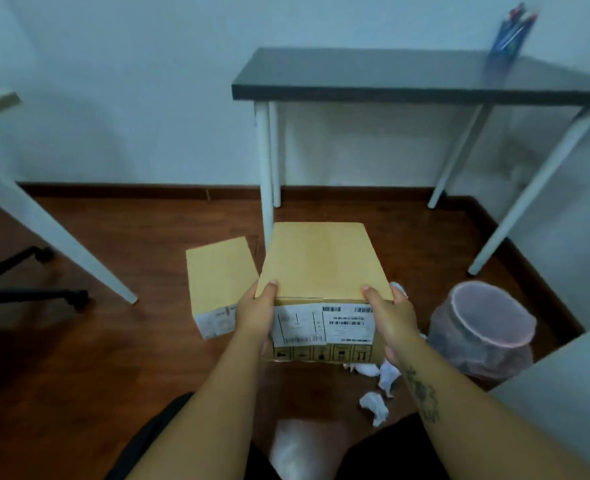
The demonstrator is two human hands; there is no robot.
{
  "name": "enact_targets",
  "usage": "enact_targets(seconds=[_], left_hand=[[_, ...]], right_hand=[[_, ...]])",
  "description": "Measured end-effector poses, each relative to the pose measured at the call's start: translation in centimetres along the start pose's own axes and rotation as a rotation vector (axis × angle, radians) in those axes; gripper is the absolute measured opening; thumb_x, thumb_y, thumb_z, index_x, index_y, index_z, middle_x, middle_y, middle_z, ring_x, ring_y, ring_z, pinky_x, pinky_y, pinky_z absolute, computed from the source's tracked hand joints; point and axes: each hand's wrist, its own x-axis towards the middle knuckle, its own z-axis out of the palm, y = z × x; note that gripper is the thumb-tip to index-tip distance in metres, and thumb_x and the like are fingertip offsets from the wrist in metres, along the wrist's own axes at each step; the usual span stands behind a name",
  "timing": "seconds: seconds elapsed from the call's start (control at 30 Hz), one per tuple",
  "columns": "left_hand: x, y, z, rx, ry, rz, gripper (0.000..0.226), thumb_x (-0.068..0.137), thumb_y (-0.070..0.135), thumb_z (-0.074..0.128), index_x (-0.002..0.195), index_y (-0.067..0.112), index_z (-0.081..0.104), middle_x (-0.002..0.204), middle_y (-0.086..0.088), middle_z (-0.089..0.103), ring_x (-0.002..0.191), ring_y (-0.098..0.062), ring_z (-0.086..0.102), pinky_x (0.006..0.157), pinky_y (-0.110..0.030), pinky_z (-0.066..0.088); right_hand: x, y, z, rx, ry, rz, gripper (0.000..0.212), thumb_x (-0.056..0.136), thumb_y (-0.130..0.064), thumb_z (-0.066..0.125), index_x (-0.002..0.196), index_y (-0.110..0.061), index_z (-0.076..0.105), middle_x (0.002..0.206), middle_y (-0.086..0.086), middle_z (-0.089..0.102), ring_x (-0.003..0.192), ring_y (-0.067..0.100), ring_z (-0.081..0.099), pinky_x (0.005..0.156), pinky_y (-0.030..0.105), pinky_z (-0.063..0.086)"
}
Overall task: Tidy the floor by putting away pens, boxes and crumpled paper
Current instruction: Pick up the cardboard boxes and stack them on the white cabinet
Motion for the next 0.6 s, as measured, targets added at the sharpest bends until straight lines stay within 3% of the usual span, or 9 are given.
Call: enact_targets(seconds=[0.1, 0.3, 0.47, 0.6], left_hand=[[-1.3, 4.1, 1.3, -0.047, -0.05, 0.061, 0.038, 0.091, 0.037, 0.064, 0.125, 0.018, 0.067, 0.112, 0.0, 0.072, 0.104, -0.023, 0.067, 0.098, -0.047, 0.052], [-6.0, 12.5, 4.5, -0.11, -0.171, 0.22, 0.029, 0.094, 0.037, 0.062, 0.12, 0.024, 0.067, 0.116, 0.003, 0.068, 0.107, -0.02, 0.062, 0.097, -0.038, 0.049], [-9.9, 19.1, 7.7, -0.134, -0.255, 0.334, 0.023, 0.096, 0.038, 0.058, 0.111, 0.023, 0.066, 0.106, -0.001, 0.072, 0.101, -0.023, 0.065, 0.097, -0.045, 0.051], [-12.0, 24.5, 10.3, -0.155, -0.327, 0.456, 0.029, 0.096, 0.039, 0.057, 0.119, 0.025, 0.068, 0.106, 0.001, 0.073, 0.1, -0.022, 0.066, 0.09, -0.042, 0.053]], right_hand=[[-1.0, -4.8, -1.3, 0.005, 0.036, -0.102, 0.02, 0.09, -0.029, 0.065, 0.109, -0.024, 0.062, 0.099, 0.0, 0.072, 0.093, 0.022, 0.069, 0.086, 0.045, 0.057], [-4.0, -14.8, -5.3, 0.087, 0.123, -0.282, 0.027, 0.093, -0.027, 0.062, 0.118, -0.03, 0.052, 0.098, 0.003, 0.07, 0.082, 0.023, 0.072, 0.072, 0.043, 0.061], [-6.4, -21.3, -9.0, 0.129, 0.207, -0.421, 0.026, 0.093, -0.027, 0.06, 0.118, -0.029, 0.05, 0.098, 0.006, 0.07, 0.082, 0.026, 0.072, 0.071, 0.046, 0.062], [-7.8, -26.1, -11.3, 0.187, 0.284, -0.518, 0.026, 0.092, -0.027, 0.06, 0.117, -0.028, 0.054, 0.098, 0.003, 0.071, 0.084, 0.025, 0.072, 0.075, 0.05, 0.061]])
